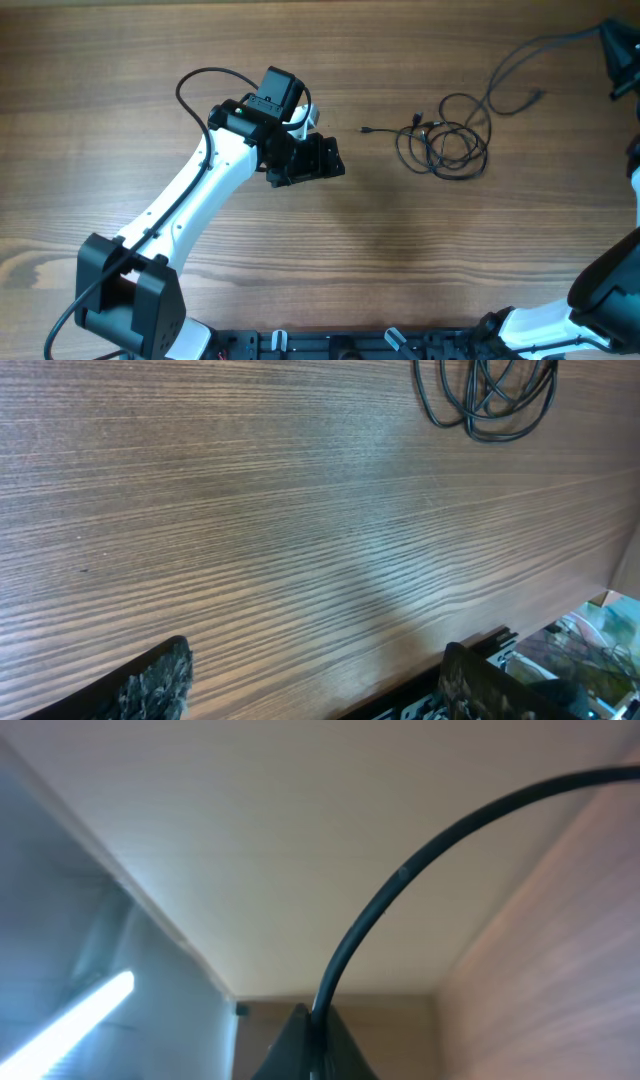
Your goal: Untangle cables
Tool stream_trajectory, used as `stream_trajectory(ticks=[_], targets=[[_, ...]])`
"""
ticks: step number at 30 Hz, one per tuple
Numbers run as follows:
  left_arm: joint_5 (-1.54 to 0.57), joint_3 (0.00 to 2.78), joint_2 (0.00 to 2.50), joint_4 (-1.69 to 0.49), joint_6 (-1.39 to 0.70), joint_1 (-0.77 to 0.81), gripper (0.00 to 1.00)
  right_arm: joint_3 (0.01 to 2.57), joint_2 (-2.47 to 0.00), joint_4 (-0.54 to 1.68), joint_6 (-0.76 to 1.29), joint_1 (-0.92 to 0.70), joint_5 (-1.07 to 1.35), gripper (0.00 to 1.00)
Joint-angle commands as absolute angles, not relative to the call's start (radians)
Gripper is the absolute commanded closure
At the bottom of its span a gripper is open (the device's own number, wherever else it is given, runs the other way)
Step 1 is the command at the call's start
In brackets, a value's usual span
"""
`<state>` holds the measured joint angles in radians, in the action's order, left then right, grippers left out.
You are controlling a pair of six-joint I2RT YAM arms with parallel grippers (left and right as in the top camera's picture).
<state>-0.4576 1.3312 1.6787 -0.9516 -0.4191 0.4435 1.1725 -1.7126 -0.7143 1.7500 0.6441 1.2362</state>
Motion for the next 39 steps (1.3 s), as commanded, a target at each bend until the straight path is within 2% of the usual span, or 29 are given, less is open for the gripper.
stream_trajectory(ticks=[1, 10, 18, 30, 35, 39], targets=[[-0.451, 1.341, 1.678, -0.956, -0.399, 0.443, 0.19, 1.274, -1.694, -0.629, 1.415, 0.682, 1.324, 0.96], [-0.451, 1.341, 1.678, -0.955, -0.399, 0.443, 0.19, 1.350, -1.694, -0.619, 1.390, 0.749, 1.415, 0.95], [-0.451, 1.341, 1.678, -0.955, -0.399, 0.443, 0.19, 1.350, -1.694, -0.274, 1.327, 0.751, 1.287, 0.95], [-0.451, 1.341, 1.678, -0.955, -0.399, 0.443, 0.19, 1.402, -1.694, 0.390, 0.715, 0.749, 0.802, 0.95], [-0.451, 1.341, 1.678, -0.955, -0.399, 0.443, 0.19, 1.552, -1.694, 0.653, 0.599, 0.749, 0.591, 0.95], [-0.451, 1.341, 1.678, -0.955, -0.399, 0.443, 0.19, 1.706, -1.694, 0.912, 0.605, 0.749, 0.281, 0.95]])
